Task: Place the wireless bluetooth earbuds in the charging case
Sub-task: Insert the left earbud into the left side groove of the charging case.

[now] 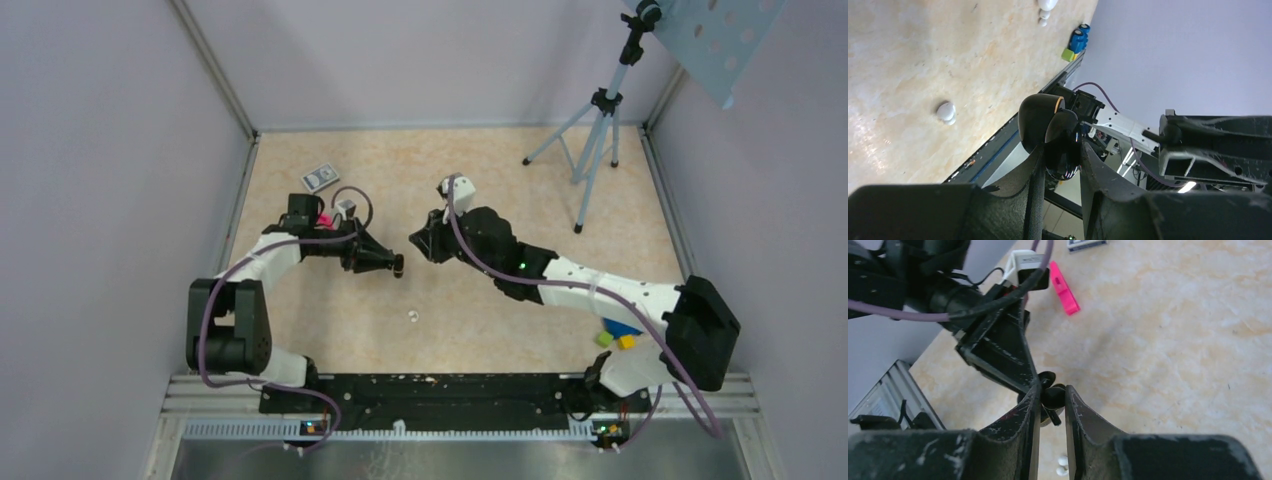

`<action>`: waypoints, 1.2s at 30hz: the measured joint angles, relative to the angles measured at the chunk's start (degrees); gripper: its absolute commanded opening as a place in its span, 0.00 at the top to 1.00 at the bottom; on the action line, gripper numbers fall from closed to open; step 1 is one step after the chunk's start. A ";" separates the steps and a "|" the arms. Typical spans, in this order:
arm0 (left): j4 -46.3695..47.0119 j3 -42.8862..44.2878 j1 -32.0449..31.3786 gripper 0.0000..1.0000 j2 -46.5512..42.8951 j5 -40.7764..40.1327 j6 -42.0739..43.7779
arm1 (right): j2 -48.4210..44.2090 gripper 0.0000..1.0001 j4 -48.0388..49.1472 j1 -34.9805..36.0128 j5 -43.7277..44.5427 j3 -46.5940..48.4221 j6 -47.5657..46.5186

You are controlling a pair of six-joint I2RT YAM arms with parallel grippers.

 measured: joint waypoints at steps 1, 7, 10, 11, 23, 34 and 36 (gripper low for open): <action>0.00 0.57 0.00 1.00 0.46 0.59 -0.15 | -0.68 0.82 2.27 0.00 -0.85 -0.46 -0.66; -2.86 6.05 0.00 1.00 2.73 3.54 4.17 | -1.29 0.83 10.97 0.00 -5.46 -1.70 -2.62; -3.02 6.27 0.00 1.00 2.82 4.17 5.05 | -1.27 0.80 13.66 0.00 -7.87 -2.69 -2.64; -2.80 6.19 0.00 1.00 2.82 4.33 4.90 | -1.27 0.80 14.73 0.00 -8.70 -3.13 -2.64; -0.92 5.75 0.00 1.00 2.80 6.75 3.21 | -1.27 0.84 36.52 0.00 -15.61 -17.11 -3.50; -0.92 2.03 0.00 1.00 -0.81 9.31 0.39 | -1.25 0.86 49.13 0.00 -15.10 -18.91 -2.73; 0.07 1.29 0.00 1.00 -1.62 9.66 -1.46 | -1.09 0.86 51.17 0.00 -14.69 -19.61 -2.54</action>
